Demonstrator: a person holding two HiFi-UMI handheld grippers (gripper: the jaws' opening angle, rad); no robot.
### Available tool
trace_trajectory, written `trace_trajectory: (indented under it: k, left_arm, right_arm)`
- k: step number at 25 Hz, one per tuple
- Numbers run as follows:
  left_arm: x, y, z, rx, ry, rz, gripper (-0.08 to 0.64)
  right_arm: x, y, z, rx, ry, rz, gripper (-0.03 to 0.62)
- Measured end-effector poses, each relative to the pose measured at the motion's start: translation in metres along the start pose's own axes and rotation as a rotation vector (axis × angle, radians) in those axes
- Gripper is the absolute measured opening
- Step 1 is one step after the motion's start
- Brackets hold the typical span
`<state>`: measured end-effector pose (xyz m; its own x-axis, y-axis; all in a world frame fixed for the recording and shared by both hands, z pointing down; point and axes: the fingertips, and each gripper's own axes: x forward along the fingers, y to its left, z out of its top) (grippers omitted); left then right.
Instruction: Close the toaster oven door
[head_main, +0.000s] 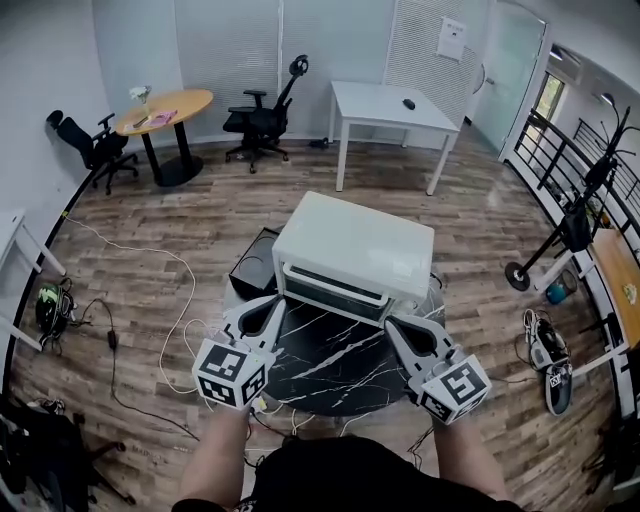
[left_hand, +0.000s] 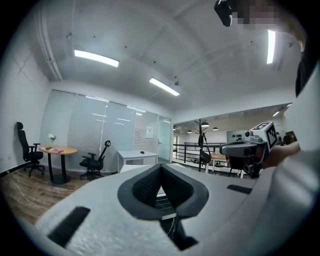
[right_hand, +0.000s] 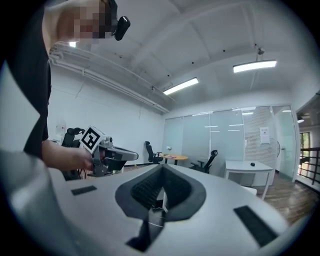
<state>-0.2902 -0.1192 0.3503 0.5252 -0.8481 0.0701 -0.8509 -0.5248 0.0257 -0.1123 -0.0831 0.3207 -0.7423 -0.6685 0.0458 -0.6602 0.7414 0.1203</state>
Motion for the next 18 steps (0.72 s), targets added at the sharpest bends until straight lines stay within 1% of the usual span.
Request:
trace_trajectory:
  k: [5,12,18]
  left_arm:
    - [0.014,-0.008,-0.002,0.023,0.014,0.013,0.003]
    - [0.023,-0.012,-0.008,0.011,0.032,0.015,0.005]
    - [0.034,-0.014,-0.012,0.001,0.037,0.014,0.005]
  right_arm:
    - [-0.009,-0.022,-0.009,0.041,0.005,-0.010,0.003]
    - [-0.017,-0.032,-0.028,0.090,0.024,-0.009,0.003]
    - [-0.015,-0.040,-0.031,0.087,0.024,0.000,0.003]
